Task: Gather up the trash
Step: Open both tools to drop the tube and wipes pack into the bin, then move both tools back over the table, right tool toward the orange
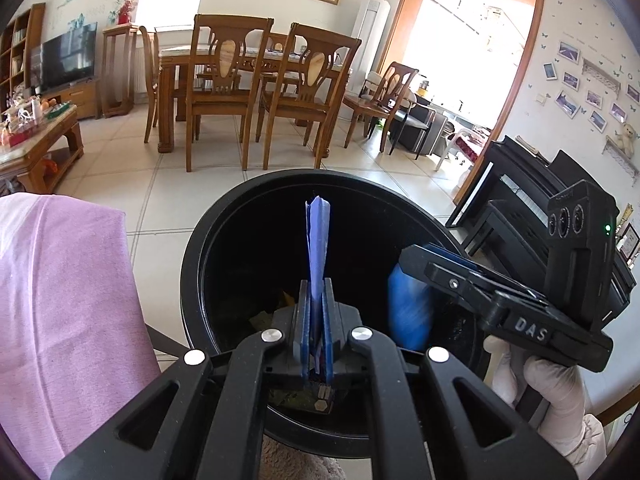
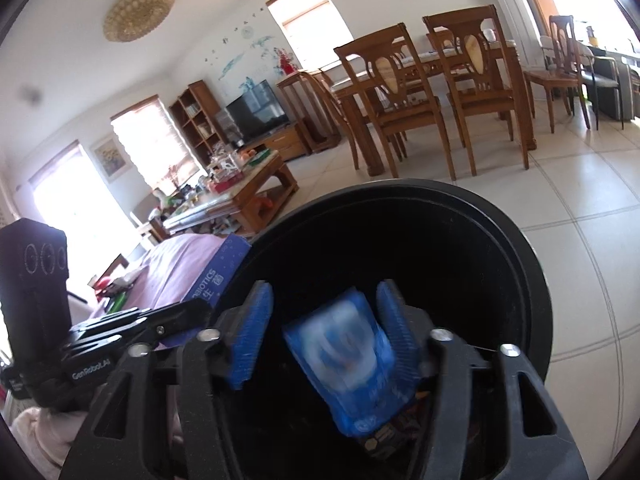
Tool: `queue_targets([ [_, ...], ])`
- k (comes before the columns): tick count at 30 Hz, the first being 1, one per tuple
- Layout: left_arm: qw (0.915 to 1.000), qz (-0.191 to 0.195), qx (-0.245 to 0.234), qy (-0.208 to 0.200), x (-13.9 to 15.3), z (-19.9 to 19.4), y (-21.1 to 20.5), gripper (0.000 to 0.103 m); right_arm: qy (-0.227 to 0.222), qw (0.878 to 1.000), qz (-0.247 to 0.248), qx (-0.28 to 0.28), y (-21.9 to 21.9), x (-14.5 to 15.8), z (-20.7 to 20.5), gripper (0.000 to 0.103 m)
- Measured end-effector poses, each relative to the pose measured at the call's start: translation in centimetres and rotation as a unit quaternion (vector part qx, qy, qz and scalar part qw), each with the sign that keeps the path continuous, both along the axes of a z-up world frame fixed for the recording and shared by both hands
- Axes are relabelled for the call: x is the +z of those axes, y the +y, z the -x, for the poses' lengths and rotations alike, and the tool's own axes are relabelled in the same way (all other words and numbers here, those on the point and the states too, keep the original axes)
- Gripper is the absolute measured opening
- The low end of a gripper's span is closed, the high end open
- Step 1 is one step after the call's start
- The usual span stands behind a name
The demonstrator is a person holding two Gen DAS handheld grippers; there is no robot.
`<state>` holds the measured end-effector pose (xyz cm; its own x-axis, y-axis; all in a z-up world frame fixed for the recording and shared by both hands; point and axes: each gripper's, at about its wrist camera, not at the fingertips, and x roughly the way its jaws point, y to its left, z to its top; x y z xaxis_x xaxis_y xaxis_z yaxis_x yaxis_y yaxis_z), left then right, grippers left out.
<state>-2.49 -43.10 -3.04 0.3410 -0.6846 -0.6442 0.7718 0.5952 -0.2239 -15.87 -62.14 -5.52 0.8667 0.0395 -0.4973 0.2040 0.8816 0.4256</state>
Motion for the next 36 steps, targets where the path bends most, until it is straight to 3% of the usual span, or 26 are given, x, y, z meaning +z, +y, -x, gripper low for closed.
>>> queue_targets([
  [6, 1.0, 0.002, -0.005, 0.001, 0.5, 0.3, 0.2, 0.01, 0.007, 1.0, 0.009, -0.02, 0.3, 0.4, 0.0, 0.07],
  [8, 1.0, 0.001, -0.004, -0.004, 0.8, 0.4, 0.4, 0.031, 0.009, 1.0, 0.013, -0.026, 0.5, 0.5, 0.1, 0.071],
  [9, 0.9999, 0.0, -0.001, -0.01, 0.9, 0.5, 0.5, 0.062, 0.008, 0.999, 0.015, -0.031, 0.6, 0.6, 0.1, 0.077],
  [10, 0.9998, 0.004, 0.005, -0.019, 1.1, 0.6, 0.7, 0.084, 0.007, 0.999, 0.017, -0.037, 0.2, 0.6, 0.2, 0.08],
  [12, 0.9988, 0.02, 0.011, -0.043, 1.7, 1.1, 1.5, 0.085, -0.001, 0.999, 0.02, -0.043, 0.4, 0.9, 0.3, 0.081],
  [17, 0.999, 0.026, 0.012, -0.035, 2.6, 1.1, 3.1, 0.087, -0.008, 0.999, 0.022, -0.049, 0.8, 1.5, 0.4, 0.085],
  [20, 0.9981, 0.029, 0.035, -0.041, 3.6, 0.7, 5.7, 0.096, -0.009, 0.999, 0.031, -0.04, 2.1, 2.2, -0.1, 0.088],
  [23, 0.996, 0.028, 0.07, -0.048, 4.6, -0.1, 9.2, 0.098, -0.009, 0.999, 0.044, -0.018, 4.5, 3.0, -1.1, 0.092],
  [26, 0.9928, 0.041, 0.104, -0.043, 5.3, -1.2, 13.3, 0.098, -0.011, 0.998, 0.053, 0.025, 7.8, 3.5, -2.4, 0.093],
  [30, 0.981, 0.054, 0.183, -0.036, 6.5, -4.0, 21.6, 0.098, -0.009, 0.991, 0.072, 0.111, 13.6, 4.2, -4.6, 0.093],
  [36, 0.9564, 0.025, 0.291, -0.01, 5.7, -9.4, 32.1, 0.098, 0.001, 0.958, 0.1, 0.269, 24.6, 4.7, -7.8, 0.093],
])
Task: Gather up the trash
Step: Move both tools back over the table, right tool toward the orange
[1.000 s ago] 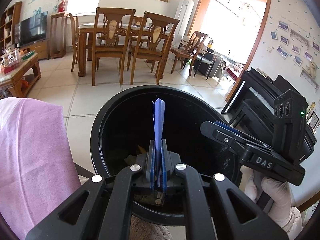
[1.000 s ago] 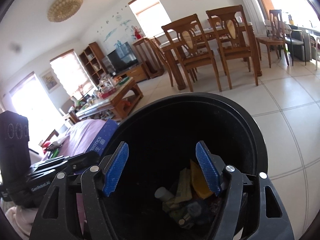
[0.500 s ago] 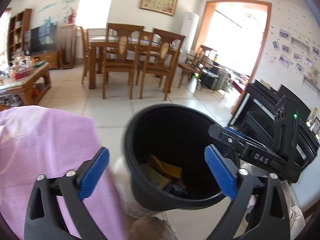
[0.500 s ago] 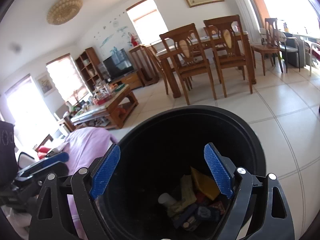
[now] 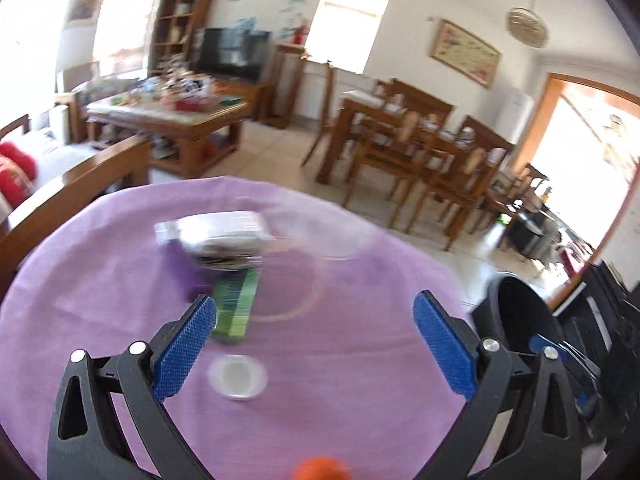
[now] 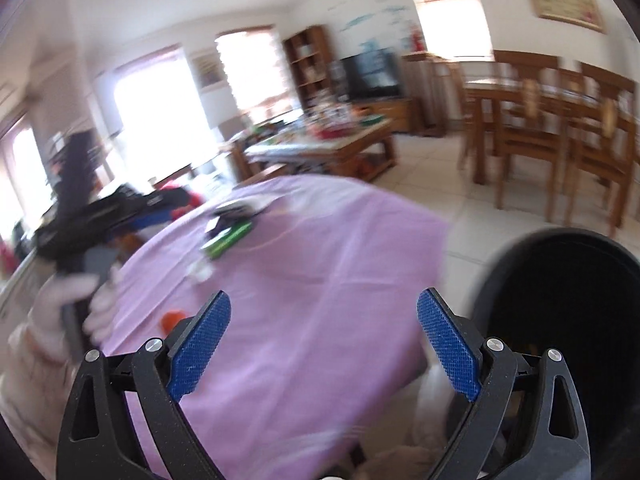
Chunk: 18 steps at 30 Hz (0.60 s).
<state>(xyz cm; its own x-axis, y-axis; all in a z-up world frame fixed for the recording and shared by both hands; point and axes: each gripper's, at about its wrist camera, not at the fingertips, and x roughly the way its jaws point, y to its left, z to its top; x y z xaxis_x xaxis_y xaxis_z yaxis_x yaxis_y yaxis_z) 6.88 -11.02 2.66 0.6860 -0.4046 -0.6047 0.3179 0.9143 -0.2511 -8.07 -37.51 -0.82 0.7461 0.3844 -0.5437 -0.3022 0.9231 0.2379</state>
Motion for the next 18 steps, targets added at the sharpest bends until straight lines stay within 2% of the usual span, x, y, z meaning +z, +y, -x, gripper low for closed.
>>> queue_targets([
  [2, 0.9999, -0.012, 0.002, 0.001, -0.3, -1.1, 1.9, 0.097, 0.004, 0.999, 0.018, 0.043, 3.8, 0.0, -0.9, 0.093],
  [4, 0.9984, -0.054, -0.006, -0.015, -0.5, -2.1, 3.2, 0.097, 0.014, 0.996, 0.036, 0.081, 7.2, -0.3, -1.9, 0.086],
  [6, 0.9935, -0.108, -0.024, -0.026, -0.8, -3.2, 3.7, 0.097, 0.029, 0.992, 0.05, 0.111, 9.9, -0.8, -2.8, 0.077],
  [7, 0.9905, -0.129, -0.036, -0.031, -1.0, -3.5, 3.5, 0.097, 0.036, 0.99, 0.056, 0.125, 11.4, -1.2, -3.3, 0.075],
  [9, 0.9816, -0.175, -0.06, -0.047, -1.3, -4.8, 3.3, 0.097, 0.048, 0.987, 0.064, 0.139, 13.2, -1.8, -4.3, 0.072],
  [11, 0.9692, -0.223, -0.083, -0.065, -1.9, -6.1, 2.8, 0.093, 0.059, 0.984, 0.066, 0.152, 14.2, -2.2, -4.9, 0.07],
  [13, 0.9616, -0.246, -0.1, -0.07, -2.4, -7.0, 2.4, 0.085, 0.068, 0.983, 0.07, 0.159, 14.9, -2.6, -5.6, 0.069],
  [18, 0.9373, -0.308, -0.145, -0.076, -4.2, -9.8, 0.3, 0.08, 0.085, 0.978, 0.08, 0.174, 15.1, -3.4, -5.9, 0.069],
])
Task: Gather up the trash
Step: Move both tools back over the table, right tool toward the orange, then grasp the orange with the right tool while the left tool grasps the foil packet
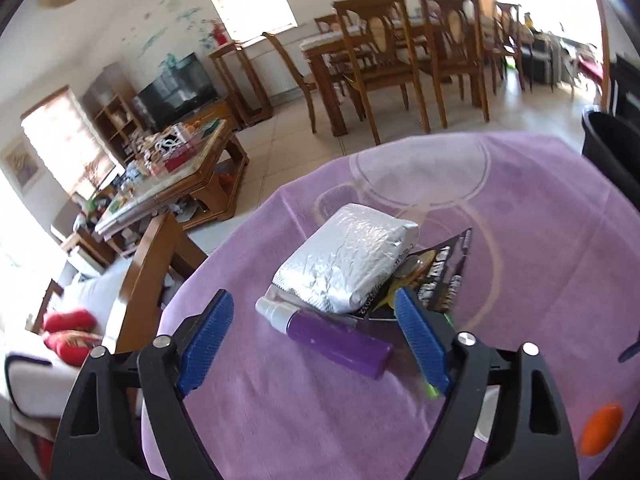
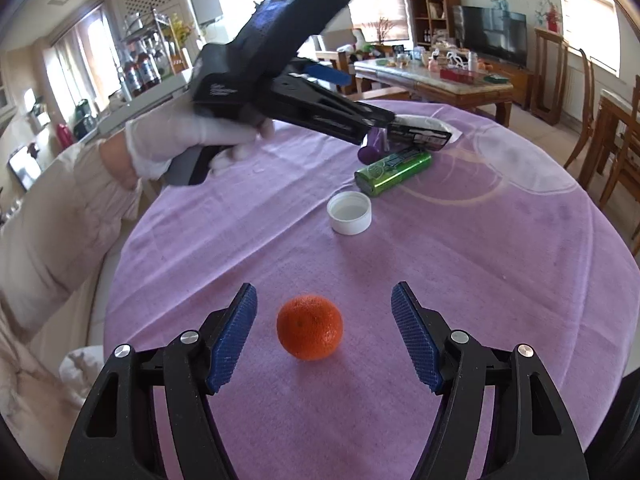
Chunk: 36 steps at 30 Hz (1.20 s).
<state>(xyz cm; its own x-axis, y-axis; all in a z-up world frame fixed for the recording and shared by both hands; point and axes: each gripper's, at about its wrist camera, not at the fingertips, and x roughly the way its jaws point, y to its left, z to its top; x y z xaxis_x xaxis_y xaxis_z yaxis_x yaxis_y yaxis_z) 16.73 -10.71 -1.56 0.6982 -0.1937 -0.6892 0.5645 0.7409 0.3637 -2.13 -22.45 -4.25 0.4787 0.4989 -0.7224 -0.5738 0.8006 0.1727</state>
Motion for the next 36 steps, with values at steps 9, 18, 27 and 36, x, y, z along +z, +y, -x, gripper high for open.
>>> queue_targets([
  [9, 0.9989, -0.034, -0.031, 0.011, -1.9, -2.3, -1.8, 0.067, 0.008, 0.999, 0.037, 0.013, 1.4, -0.7, -1.0, 0.069],
  [18, 0.9979, 0.032, 0.004, 0.055, -2.5, -2.8, -0.3, 0.029, 0.022, 0.998, 0.048, 0.023, 1.9, -1.5, -1.5, 0.049],
  [27, 0.9931, 0.114, 0.015, 0.026, 0.9, -0.5, 1.2, 0.026, 0.033, 0.998, 0.047, 0.031, 2.4, -2.0, -0.8, 0.044],
  [36, 0.9862, 0.164, 0.018, -0.003, 4.0, 3.2, 2.5, 0.027, 0.015, 0.999, 0.027, 0.014, 1.9, -1.0, 0.4, 0.035],
])
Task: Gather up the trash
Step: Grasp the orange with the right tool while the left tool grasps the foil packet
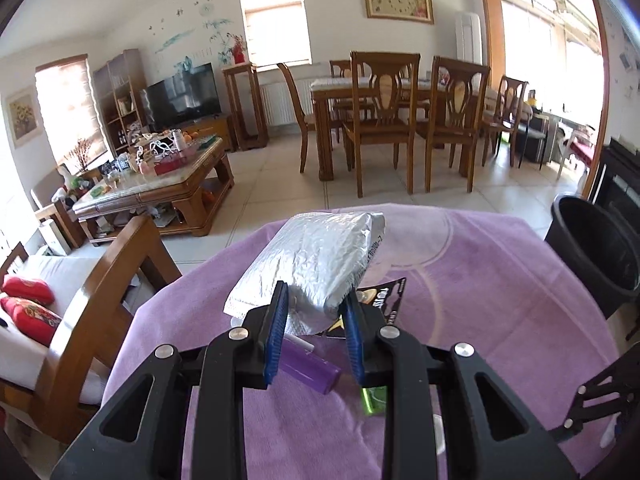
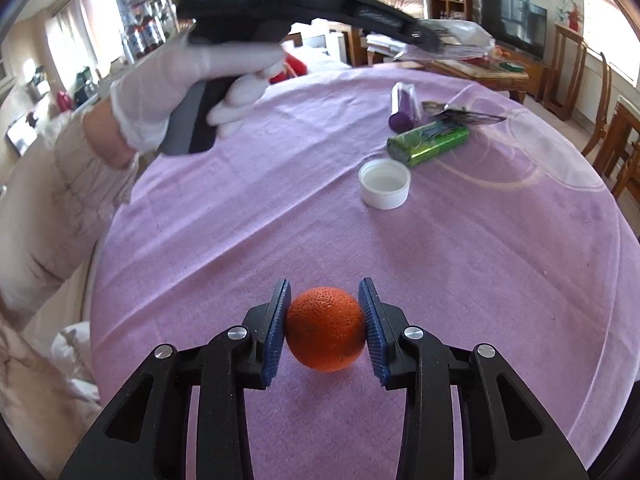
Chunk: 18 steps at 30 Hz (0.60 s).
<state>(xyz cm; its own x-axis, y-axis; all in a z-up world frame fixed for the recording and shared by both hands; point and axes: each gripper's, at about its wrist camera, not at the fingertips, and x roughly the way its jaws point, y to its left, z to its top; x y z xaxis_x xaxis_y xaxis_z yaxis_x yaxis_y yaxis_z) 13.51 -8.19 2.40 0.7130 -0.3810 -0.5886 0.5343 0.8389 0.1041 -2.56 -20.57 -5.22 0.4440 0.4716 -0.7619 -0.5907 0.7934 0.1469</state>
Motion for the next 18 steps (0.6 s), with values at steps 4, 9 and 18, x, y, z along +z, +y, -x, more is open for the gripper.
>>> queue_targets([
  [4, 0.9998, 0.019, 0.005, -0.006, 1.2, 1.6, 0.1, 0.027, -0.046, 0.997, -0.055, -0.04, -2.8, 2.6, 0.5, 0.035],
  [9, 0.9989, 0.042, 0.003, -0.021, 2.9, 4.9, -2.2, 0.027, -0.106, 0.983, -0.116, -0.093, -6.9, 5.8, 1.3, 0.035],
  [18, 0.9959, 0.071, -0.047, -0.031, 5.1, 9.7, -9.6, 0.016, -0.165, 0.948, -0.183, -0.2, -17.8, 8.8, 4.3, 0.035],
])
